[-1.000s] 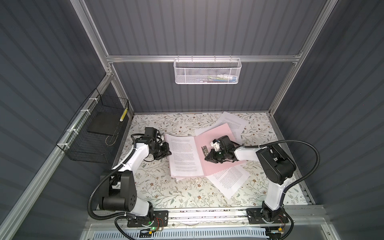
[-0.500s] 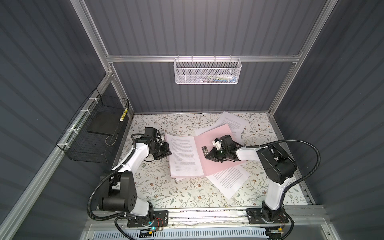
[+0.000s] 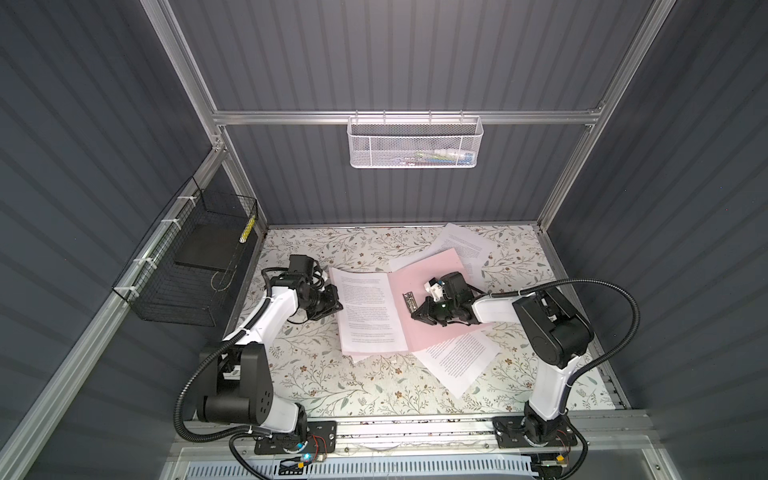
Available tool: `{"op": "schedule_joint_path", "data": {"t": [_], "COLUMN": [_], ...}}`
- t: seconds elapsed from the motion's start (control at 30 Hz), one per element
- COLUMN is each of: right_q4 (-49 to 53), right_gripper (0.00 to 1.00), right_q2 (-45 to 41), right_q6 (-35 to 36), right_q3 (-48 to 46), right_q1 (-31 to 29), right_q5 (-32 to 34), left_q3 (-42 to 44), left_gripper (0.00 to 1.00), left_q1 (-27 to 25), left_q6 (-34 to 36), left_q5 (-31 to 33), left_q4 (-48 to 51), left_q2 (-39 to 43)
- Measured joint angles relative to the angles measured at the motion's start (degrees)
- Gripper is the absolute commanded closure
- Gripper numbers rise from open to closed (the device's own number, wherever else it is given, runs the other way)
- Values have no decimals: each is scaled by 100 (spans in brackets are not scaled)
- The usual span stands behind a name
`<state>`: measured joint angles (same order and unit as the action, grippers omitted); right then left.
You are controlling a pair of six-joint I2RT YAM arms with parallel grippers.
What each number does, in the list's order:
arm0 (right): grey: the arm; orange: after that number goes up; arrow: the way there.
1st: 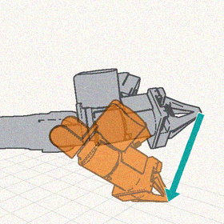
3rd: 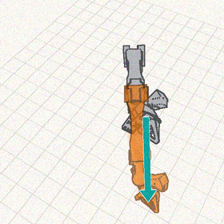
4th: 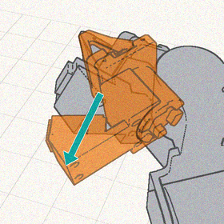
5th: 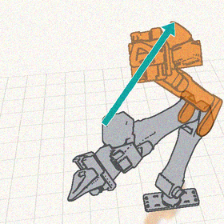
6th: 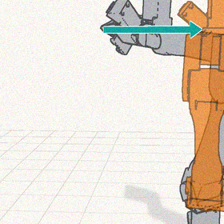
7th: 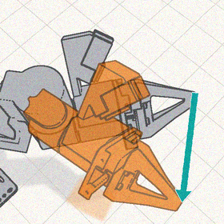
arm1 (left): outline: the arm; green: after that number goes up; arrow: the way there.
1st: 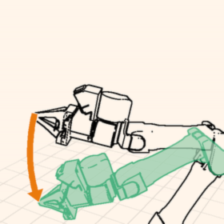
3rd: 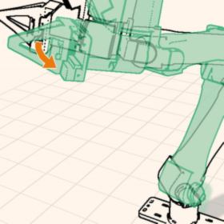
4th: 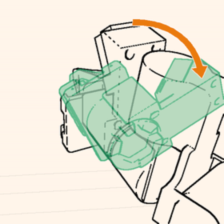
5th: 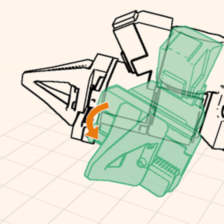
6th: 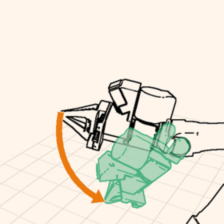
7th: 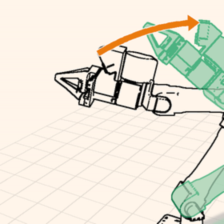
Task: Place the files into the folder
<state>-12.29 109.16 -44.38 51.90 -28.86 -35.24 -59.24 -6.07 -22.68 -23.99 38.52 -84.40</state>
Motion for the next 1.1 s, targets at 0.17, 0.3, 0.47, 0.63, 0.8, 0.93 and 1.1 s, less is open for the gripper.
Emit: {"op": "schedule_joint_path", "data": {"t": [0.17,0.3,0.47,0.63,0.8,0.93,1.1], "right_q4": [-96,-127,-214,-621,-905,-940,-1032], "right_gripper": [100,100,100,100,100,100,100], "right_q2": [83,120,168,240,260,210,61], "right_q6": [15,63,133,223,240,240,236], "right_q3": [7,28,11,-184,-304,-341,-492], "right_q1": [0,0,-7,-7,-31,-90,-120], "right_q5": [-76,-81,-59,-17,74,328,647], "left_q3": [-24,-131,-256,-267,-297,-352,-372], "left_gripper": [100,100,100,100,100,100,100], "left_q1": [0,-2,-24,-28,-39,-50,-76], "left_q6": [7,55,114,153,205,264,282], "left_q5": [72,186,332,452,511,544,590], "left_q4": [101,251,382,439,514,542,562], "left_q2": [31,31,31,31,31,28,28]}}
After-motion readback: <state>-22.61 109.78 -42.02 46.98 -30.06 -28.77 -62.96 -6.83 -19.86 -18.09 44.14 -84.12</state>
